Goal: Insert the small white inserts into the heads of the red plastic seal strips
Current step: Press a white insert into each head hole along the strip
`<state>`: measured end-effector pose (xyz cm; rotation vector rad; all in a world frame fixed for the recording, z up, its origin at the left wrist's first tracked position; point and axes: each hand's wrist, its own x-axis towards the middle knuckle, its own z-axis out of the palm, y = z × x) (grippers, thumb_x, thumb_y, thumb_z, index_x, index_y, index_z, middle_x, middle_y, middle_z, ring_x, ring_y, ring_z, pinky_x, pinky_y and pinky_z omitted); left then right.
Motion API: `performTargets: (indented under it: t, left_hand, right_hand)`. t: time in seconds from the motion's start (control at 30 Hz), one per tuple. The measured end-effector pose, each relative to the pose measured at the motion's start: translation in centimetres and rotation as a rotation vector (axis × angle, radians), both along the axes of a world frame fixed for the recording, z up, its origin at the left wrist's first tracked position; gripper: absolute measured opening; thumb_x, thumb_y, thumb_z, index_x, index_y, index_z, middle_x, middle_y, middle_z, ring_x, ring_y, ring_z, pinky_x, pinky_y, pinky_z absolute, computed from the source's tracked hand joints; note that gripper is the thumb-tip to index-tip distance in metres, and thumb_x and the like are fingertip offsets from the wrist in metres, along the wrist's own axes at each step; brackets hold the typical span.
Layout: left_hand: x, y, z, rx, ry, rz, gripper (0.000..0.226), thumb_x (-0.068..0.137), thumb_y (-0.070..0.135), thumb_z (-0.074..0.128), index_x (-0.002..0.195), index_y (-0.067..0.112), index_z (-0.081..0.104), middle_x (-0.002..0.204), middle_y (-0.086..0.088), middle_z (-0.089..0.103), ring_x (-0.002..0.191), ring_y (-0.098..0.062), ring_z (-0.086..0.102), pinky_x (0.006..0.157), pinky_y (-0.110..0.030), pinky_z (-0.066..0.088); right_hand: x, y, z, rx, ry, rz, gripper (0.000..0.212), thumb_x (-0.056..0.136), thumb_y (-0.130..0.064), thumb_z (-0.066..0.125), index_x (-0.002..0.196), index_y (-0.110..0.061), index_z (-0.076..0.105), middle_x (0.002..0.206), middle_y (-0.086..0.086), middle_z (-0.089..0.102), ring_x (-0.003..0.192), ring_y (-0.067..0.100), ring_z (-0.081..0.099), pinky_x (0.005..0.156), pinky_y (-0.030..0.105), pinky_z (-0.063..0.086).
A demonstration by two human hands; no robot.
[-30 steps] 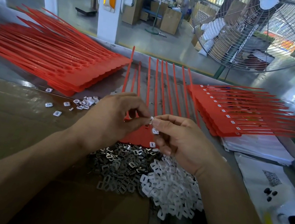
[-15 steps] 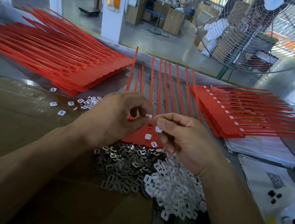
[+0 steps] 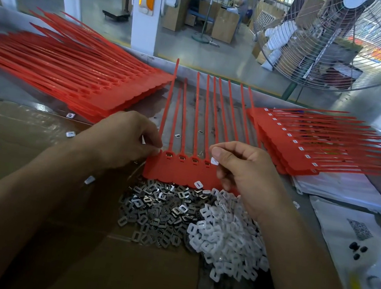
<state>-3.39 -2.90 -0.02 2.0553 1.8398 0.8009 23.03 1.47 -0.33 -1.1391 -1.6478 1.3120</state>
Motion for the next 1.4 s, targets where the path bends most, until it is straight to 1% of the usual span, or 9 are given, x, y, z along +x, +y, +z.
performTargets:
  t: [0.2, 0.47, 0.63, 0.77, 0.9, 1.03, 1.13, 1.27, 1.4]
  left_hand:
    - [0.3, 0.1, -0.3, -0.014, 0.003, 0.045, 0.012, 0.081, 0.026, 0.083, 0.084, 0.036, 0.077, 0.078, 0.023, 0.068, 0.069, 0.004, 0.063, 0.07, -0.024, 0.052]
    - [0.3, 0.1, -0.1, -0.032, -0.016, 0.083, 0.014, 0.08, 0.024, 0.084, 0.087, 0.034, 0.078, 0.073, 0.021, 0.069, 0.068, 0.004, 0.063, 0.071, -0.026, 0.054]
    - [0.2, -0.1, 0.1, -0.021, -0.058, 0.105, 0.014, 0.082, 0.02, 0.081, 0.086, 0.033, 0.079, 0.077, 0.022, 0.071, 0.072, 0.004, 0.065, 0.076, -0.029, 0.056]
    - [0.1, -0.2, 0.3, -0.032, 0.038, 0.072, 0.025, 0.087, 0.013, 0.074, 0.088, 0.037, 0.078, 0.086, 0.023, 0.072, 0.076, 0.003, 0.065, 0.078, -0.027, 0.055]
    - [-0.1, -0.1, 0.5, -0.067, 0.093, 0.075, 0.032, 0.088, 0.011, 0.071, 0.086, 0.043, 0.078, 0.092, 0.018, 0.072, 0.086, -0.007, 0.066, 0.085, -0.036, 0.056]
    - [0.1, -0.1, 0.6, -0.11, 0.159, 0.059, 0.042, 0.086, 0.004, 0.066, 0.091, 0.044, 0.078, 0.098, 0.017, 0.071, 0.092, -0.01, 0.065, 0.09, -0.037, 0.055]
    - [0.5, -0.5, 0.9, -0.1, 0.199, 0.048, 0.042, 0.086, 0.004, 0.065, 0.095, 0.042, 0.078, 0.102, 0.017, 0.07, 0.097, -0.012, 0.064, 0.091, -0.035, 0.053]
    - [1.4, -0.8, 1.3, -0.054, 0.345, 0.032, 0.034, 0.086, 0.011, 0.067, 0.099, 0.041, 0.076, 0.095, 0.02, 0.061, 0.104, -0.013, 0.058, 0.092, -0.036, 0.046]
    - [1.9, -1.2, 1.6, -0.044, 0.392, 0.055, 0.031, 0.088, 0.013, 0.065, 0.104, 0.038, 0.076, 0.108, 0.016, 0.064, 0.113, -0.015, 0.052, 0.097, -0.037, 0.039]
  right_hand:
    - [-0.3, -0.6, 0.3, 0.037, -0.033, -0.005, 0.007, 0.098, -0.019, 0.071, 0.096, -0.016, 0.078, 0.059, 0.0, 0.061, 0.046, 0.009, 0.052, 0.046, 0.02, 0.044]
    - [-0.3, -0.8, 0.6, 0.047, -0.076, -0.006, 0.008, 0.098, -0.022, 0.071, 0.096, -0.019, 0.078, 0.06, 0.001, 0.062, 0.048, 0.013, 0.051, 0.049, 0.021, 0.046]
    - [-0.3, -0.9, 0.7, 0.05, -0.078, -0.003, 0.008, 0.098, -0.022, 0.07, 0.096, -0.019, 0.077, 0.06, 0.001, 0.062, 0.047, 0.013, 0.051, 0.048, 0.021, 0.046]
    - [-0.3, -0.9, 0.7, 0.049, -0.081, 0.0, 0.008, 0.098, -0.022, 0.07, 0.096, -0.019, 0.077, 0.06, 0.001, 0.062, 0.047, 0.012, 0.051, 0.047, 0.021, 0.046]
    - [-0.3, -0.9, 0.7, 0.051, -0.089, -0.003, 0.008, 0.098, -0.022, 0.07, 0.095, -0.019, 0.077, 0.06, 0.0, 0.062, 0.046, 0.013, 0.051, 0.048, 0.021, 0.045]
    - [-0.4, -0.9, 0.6, 0.057, -0.096, 0.007, 0.008, 0.099, -0.023, 0.07, 0.096, -0.019, 0.077, 0.061, 0.001, 0.063, 0.047, 0.012, 0.052, 0.049, 0.021, 0.047]
    - [-0.5, -0.9, 0.6, 0.051, -0.089, 0.017, 0.008, 0.098, -0.023, 0.071, 0.097, -0.019, 0.077, 0.063, 0.001, 0.066, 0.049, 0.012, 0.056, 0.051, 0.021, 0.049]
    - [-0.7, -0.8, 0.6, 0.012, -0.022, 0.015, 0.007, 0.098, -0.018, 0.07, 0.098, -0.017, 0.077, 0.068, 0.004, 0.071, 0.056, 0.018, 0.065, 0.058, 0.023, 0.055]
    - [-0.7, -1.0, 0.6, -0.031, 0.027, 0.031, 0.013, 0.098, -0.011, 0.068, 0.098, -0.018, 0.079, 0.073, 0.004, 0.073, 0.066, 0.018, 0.071, 0.065, 0.026, 0.059]
